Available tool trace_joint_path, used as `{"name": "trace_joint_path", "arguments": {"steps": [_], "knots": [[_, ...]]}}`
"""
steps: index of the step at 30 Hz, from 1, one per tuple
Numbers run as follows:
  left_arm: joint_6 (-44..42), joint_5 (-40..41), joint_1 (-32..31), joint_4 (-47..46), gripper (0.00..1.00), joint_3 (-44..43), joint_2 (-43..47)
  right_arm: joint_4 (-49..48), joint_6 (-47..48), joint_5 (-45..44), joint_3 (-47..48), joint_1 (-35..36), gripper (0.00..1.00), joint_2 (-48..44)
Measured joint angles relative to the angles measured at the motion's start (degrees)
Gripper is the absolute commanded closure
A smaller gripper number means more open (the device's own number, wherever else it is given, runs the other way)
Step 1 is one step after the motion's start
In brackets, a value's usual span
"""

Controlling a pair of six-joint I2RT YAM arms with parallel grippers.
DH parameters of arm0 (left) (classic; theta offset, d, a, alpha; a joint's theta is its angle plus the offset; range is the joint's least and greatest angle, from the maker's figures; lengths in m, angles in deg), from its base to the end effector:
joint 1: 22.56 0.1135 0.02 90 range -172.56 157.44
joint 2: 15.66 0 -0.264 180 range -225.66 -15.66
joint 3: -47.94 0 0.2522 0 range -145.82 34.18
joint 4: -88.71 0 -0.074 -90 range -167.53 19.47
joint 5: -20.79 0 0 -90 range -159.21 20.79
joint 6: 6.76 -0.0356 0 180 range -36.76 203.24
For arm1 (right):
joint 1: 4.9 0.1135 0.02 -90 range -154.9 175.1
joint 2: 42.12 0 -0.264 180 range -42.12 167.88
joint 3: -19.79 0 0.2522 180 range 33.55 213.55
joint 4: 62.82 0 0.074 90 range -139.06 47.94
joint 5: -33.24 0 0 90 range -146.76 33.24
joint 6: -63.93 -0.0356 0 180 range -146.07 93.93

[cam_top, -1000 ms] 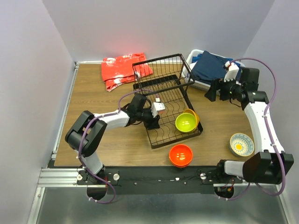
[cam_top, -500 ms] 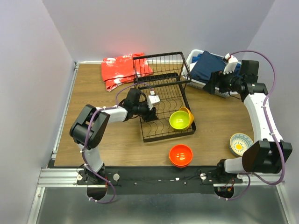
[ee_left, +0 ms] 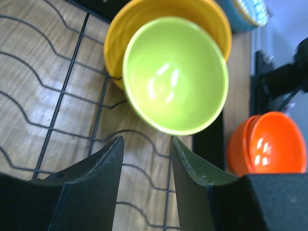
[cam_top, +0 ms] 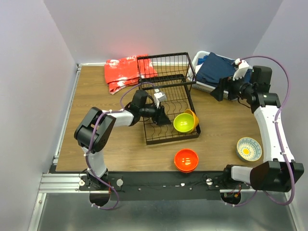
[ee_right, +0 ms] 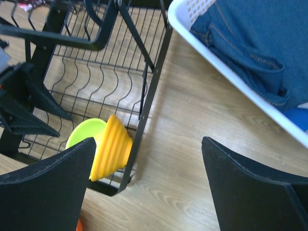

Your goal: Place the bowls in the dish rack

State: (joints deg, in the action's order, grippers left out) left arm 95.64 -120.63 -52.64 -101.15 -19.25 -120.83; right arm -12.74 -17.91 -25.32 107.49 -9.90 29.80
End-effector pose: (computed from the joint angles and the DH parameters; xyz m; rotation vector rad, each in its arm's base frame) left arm 0.3086 -0.2109 0.1678 0.9016 1.9389 -1.3681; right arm 0.2676 -0.0048 0.3742 -0.3669 2.0725 0.4561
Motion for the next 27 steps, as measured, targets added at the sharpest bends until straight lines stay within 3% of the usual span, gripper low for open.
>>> {"name": "trace_joint_path", "arguments": {"steps": [15, 27], "knots": [[17.49, -1.18, -0.79, -5.46, 0.48, 2.19, 1.14, -0.22, -0.63, 0.04, -4.35, 0.0, 0.01, -2.25], [16.65, -0.9, 0.28, -5.66, 0.48, 8.94, 6.71, -0.61, -0.72, 0.07, -8.35, 0.0, 0.01, -5.38]]}}
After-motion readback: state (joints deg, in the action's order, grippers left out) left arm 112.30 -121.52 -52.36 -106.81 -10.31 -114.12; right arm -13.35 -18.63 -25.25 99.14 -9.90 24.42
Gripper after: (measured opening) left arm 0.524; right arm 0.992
